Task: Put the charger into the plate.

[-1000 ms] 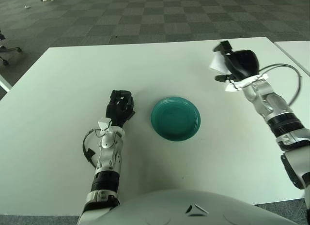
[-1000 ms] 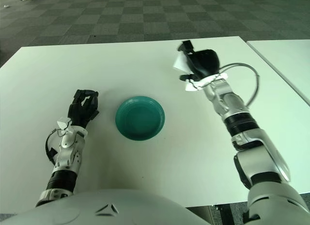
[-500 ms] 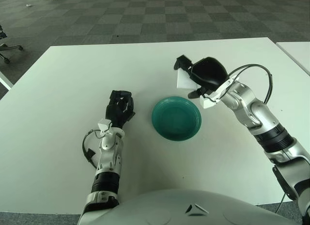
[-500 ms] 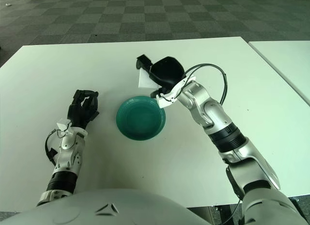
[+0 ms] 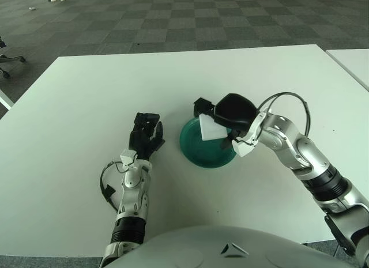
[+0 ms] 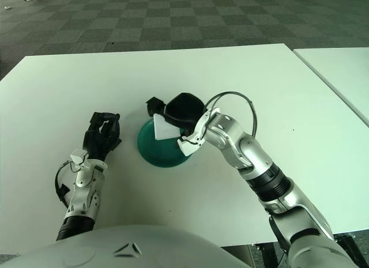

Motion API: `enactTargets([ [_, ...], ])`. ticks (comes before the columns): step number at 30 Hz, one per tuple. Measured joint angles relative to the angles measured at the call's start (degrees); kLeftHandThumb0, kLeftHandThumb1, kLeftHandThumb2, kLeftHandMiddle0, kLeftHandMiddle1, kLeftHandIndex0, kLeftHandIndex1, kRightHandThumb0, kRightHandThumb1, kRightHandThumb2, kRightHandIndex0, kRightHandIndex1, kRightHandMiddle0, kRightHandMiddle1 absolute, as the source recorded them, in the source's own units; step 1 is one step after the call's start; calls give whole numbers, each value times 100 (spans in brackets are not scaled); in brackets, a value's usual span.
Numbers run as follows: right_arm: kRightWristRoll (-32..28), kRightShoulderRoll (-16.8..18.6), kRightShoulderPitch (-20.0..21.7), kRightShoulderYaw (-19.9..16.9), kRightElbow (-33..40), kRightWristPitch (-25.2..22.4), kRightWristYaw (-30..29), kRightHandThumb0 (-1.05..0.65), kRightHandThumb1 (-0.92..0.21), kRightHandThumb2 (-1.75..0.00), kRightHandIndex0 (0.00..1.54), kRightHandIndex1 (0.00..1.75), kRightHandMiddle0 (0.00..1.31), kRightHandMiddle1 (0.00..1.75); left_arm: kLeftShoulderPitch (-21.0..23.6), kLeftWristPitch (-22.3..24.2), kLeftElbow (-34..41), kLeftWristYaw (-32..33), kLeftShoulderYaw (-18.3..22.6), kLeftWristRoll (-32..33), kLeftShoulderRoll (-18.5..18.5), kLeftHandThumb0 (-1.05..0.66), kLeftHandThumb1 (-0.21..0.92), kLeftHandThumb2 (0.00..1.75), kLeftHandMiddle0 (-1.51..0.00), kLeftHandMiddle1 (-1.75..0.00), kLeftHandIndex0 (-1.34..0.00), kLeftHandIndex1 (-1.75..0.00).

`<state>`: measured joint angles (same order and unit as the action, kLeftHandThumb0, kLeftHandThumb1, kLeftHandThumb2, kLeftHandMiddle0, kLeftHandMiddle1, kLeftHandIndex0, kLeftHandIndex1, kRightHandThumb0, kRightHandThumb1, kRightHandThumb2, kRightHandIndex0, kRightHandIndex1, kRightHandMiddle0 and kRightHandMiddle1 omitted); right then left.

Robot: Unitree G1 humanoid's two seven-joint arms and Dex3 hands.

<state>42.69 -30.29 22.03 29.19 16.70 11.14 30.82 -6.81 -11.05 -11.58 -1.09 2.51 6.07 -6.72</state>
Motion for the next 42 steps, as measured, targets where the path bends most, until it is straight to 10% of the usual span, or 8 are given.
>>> enactTargets([
  [17, 166, 316, -654, 64, 789, -789, 944, -39, -66, -70, 104, 175, 53, 152, -418, 93, 451, 333, -410, -70, 1, -38, 72, 77, -32, -54, -35, -171],
  [19, 287, 395, -790, 60, 797, -801, 738, -38, -78, -60, 69, 174, 39, 161, -434, 97, 469, 377, -452, -74, 0, -38, 72, 77, -32, -54, -35, -171],
  [25, 1036, 367, -748, 185, 456, -193, -120, -79, -91, -74, 36, 120, 15, 130, -460, 97, 488, 484, -536, -79, -2, -38, 72, 77, -32, -54, -35, -171],
  [42, 1622, 172, -335, 188, -377, 786, -980, -89, -92, -92, 14, 140, 4, 112, -453, 68, 469, 621, -684, -87, 0, -38, 72, 77, -32, -55, -35, -171],
])
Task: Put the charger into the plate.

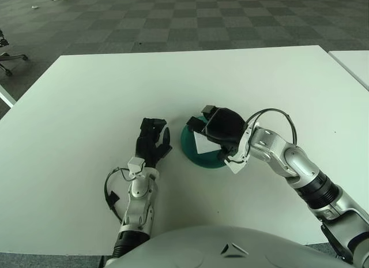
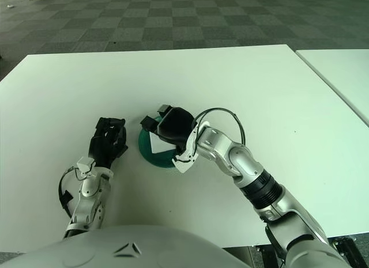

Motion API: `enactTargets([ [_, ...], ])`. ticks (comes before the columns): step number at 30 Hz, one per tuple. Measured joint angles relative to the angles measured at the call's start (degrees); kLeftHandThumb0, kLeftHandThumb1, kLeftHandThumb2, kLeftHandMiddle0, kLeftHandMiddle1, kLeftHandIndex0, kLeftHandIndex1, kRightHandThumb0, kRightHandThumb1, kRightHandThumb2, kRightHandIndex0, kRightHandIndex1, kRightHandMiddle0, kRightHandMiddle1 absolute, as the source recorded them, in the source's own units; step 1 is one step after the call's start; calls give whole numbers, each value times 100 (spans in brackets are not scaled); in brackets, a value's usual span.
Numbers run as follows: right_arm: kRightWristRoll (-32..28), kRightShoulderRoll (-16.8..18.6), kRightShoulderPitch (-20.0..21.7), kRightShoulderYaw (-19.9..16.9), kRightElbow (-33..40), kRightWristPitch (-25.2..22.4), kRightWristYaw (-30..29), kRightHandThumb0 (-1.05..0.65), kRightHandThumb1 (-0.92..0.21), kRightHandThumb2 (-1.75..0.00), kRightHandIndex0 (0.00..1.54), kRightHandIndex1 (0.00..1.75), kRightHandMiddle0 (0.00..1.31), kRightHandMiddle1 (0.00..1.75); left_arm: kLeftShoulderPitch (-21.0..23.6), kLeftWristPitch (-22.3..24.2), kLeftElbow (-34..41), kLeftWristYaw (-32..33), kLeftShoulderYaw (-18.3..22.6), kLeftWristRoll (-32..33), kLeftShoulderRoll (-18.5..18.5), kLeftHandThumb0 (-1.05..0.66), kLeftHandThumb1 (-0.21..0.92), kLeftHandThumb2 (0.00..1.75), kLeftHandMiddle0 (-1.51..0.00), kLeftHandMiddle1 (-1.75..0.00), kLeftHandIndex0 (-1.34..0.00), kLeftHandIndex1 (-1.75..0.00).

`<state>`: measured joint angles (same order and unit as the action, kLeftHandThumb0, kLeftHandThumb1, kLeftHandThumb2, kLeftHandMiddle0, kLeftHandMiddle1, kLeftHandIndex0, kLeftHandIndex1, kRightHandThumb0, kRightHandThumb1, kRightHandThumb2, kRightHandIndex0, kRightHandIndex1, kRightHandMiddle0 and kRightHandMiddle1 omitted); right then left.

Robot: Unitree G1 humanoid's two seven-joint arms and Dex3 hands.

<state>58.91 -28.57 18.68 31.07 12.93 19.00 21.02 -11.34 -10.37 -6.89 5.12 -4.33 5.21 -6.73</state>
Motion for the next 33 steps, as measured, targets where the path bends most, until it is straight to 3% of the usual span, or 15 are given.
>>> enactTargets([
  [8, -16, -28, 45, -69, -158, 125, 18, -89, -92, -96, 14, 123, 1, 107, 11, -35, -62, 46, -30, 0, 1, -38, 72, 77, -32, -55, -35, -171],
  [22, -236, -40, 247, -241, -200, -1, 717, -92, -92, -94, 16, 103, 1, 112, 94, -75, -175, 60, -52, 4, 14, -38, 72, 77, -32, -55, -35, -171],
  [25, -287, -40, 247, -267, -193, -75, 863, -94, -92, -94, 18, 78, 0, 97, 113, -86, -197, 60, -48, 7, 17, -38, 72, 77, -32, -55, -35, -171],
  [27, -314, -41, 247, -271, -190, -110, 963, -96, -92, -94, 19, 48, 0, 78, 136, -91, -209, 60, -44, 7, 19, -38, 72, 77, -32, -55, -35, -171],
  [28, -324, -41, 248, -271, -187, -123, 1011, -96, -92, -94, 20, 41, 0, 74, 146, -91, -212, 60, -43, 7, 21, -38, 72, 77, -32, -55, -35, -171],
  [30, -357, -56, 248, -276, -146, -152, 1151, -98, -92, -94, 10, 19, 0, 41, 167, -91, -223, 60, -39, 9, 23, -38, 72, 77, -32, -55, -35, -171],
  [33, -563, -202, 204, -394, 156, -183, 1486, -102, -92, -92, 3, 6, 0, 13, 194, -92, -238, 59, -39, 12, 26, -38, 72, 77, -32, -56, -35, -171],
])
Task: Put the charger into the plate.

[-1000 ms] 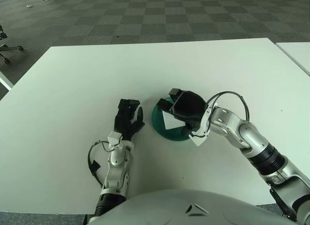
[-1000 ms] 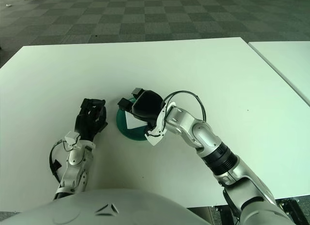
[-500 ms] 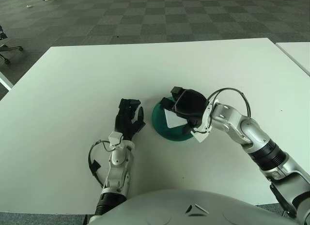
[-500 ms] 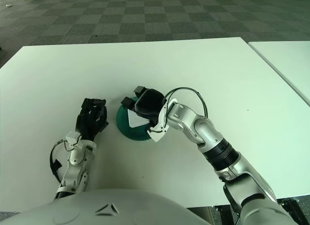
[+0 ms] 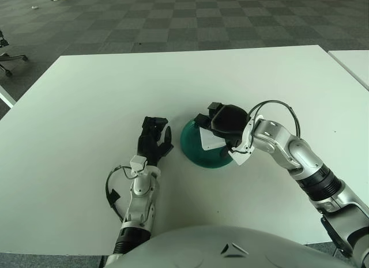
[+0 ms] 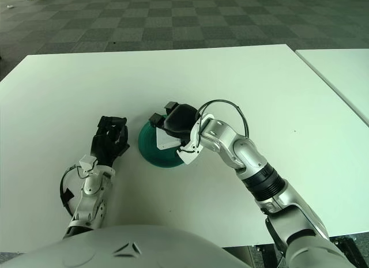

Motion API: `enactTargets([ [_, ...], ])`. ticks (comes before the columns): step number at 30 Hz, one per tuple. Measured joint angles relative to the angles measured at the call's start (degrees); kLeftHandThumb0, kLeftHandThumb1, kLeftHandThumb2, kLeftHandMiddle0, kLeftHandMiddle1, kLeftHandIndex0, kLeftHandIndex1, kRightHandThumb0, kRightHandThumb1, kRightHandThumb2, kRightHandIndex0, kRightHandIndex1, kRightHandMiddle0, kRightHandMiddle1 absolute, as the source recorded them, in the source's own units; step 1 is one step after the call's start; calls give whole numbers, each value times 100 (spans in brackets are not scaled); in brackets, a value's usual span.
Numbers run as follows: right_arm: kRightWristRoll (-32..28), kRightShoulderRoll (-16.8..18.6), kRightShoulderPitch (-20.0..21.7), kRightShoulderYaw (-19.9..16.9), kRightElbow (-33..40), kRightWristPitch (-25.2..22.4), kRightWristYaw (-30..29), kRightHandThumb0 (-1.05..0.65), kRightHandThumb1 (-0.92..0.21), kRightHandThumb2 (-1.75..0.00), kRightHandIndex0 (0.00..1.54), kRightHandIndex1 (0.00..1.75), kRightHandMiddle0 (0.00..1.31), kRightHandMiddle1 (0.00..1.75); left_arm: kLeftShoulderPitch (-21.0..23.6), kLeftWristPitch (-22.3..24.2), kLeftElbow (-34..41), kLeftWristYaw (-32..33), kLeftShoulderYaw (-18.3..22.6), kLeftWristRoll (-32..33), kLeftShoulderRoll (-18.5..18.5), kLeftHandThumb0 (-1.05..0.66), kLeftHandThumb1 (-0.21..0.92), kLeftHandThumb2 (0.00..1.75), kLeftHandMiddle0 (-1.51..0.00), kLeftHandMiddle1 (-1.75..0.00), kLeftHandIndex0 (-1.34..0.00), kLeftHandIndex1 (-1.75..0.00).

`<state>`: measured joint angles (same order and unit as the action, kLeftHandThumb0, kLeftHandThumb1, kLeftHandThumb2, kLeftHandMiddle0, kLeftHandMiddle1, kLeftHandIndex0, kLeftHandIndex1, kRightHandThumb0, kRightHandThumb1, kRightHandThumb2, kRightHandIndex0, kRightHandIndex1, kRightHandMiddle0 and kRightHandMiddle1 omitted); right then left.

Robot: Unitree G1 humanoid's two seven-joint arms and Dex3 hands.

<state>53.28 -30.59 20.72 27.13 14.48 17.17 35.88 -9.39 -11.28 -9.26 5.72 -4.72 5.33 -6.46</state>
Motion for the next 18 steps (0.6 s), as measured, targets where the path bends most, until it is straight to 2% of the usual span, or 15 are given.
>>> enactTargets([
  [6, -89, -80, 9, -204, 228, -33, -11, -105, -92, -89, 0, 1, 0, 1, 1, -2, -14, 1, 17, 6, 0, -38, 72, 77, -31, -56, -35, -171],
  [18, 128, 12, -247, -224, 221, -100, -442, -105, -92, -79, 0, 0, 0, 0, 2, 1, -7, 1, 18, 17, 1, -38, 72, 77, -31, -56, -35, -171],
])
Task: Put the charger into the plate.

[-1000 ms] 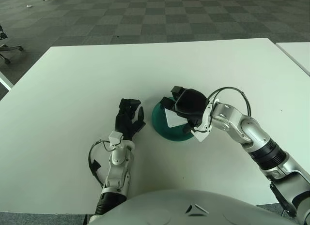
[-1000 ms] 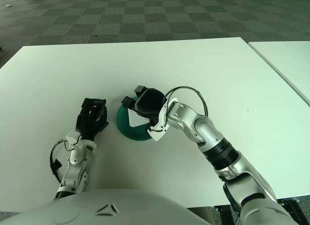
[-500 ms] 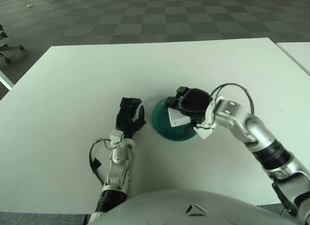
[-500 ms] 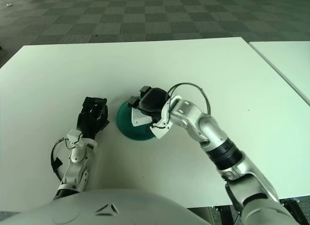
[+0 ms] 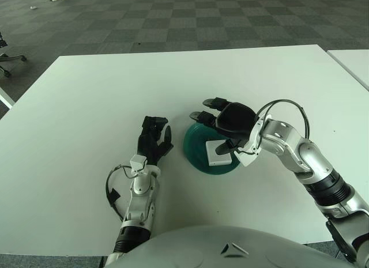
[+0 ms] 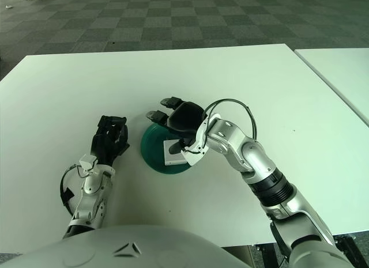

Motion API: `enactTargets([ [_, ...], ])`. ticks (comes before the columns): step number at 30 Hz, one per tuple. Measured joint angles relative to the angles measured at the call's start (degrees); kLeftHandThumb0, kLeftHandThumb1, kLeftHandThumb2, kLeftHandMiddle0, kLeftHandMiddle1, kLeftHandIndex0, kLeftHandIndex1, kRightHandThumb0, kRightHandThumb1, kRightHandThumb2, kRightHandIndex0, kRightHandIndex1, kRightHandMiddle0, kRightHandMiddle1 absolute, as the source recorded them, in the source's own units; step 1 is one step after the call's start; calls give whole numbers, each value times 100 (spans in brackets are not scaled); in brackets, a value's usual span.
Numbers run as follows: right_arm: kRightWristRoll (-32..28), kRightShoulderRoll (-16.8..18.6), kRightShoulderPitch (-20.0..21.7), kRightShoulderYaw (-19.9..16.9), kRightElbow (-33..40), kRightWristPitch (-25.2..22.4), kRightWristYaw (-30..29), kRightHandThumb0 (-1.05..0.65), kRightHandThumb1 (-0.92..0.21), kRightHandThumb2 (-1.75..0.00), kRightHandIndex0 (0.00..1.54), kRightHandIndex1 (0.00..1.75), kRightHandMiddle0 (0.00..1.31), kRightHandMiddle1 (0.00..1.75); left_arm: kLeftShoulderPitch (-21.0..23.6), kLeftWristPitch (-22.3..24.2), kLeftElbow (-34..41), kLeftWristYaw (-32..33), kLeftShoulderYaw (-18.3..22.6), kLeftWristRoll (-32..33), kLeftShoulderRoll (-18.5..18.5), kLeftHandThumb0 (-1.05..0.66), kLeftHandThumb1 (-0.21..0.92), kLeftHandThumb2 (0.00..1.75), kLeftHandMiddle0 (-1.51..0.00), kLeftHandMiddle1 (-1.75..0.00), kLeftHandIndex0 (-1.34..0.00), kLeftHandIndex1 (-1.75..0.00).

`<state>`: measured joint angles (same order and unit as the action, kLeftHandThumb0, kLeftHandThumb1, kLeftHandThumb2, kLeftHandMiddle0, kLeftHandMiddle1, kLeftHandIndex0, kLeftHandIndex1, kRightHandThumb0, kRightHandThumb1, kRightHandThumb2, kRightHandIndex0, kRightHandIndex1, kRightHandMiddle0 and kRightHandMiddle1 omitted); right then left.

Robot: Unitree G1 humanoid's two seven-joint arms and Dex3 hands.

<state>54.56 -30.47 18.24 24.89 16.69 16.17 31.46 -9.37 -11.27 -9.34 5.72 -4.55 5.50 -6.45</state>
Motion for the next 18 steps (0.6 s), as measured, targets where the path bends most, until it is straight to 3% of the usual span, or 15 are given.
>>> enactTargets([
  [9, 68, 5, -147, -75, 23, -102, -140, -105, -92, -74, 0, 0, 0, 0, -5, 7, 14, 0, -2, 4, 0, -38, 72, 77, -31, -56, -35, -171],
  [14, -53, 351, -319, -226, -641, -105, -1322, -105, -92, -68, 0, 0, 0, 0, -17, 7, 46, -1, -3, 5, 3, -38, 72, 77, -31, -56, -35, -171],
  [18, -779, 926, -806, -660, -733, -416, -1902, -104, -92, -71, 0, 0, 0, 0, -42, -10, 85, -3, -24, 5, 6, -38, 72, 77, -31, -56, -35, -171],
])
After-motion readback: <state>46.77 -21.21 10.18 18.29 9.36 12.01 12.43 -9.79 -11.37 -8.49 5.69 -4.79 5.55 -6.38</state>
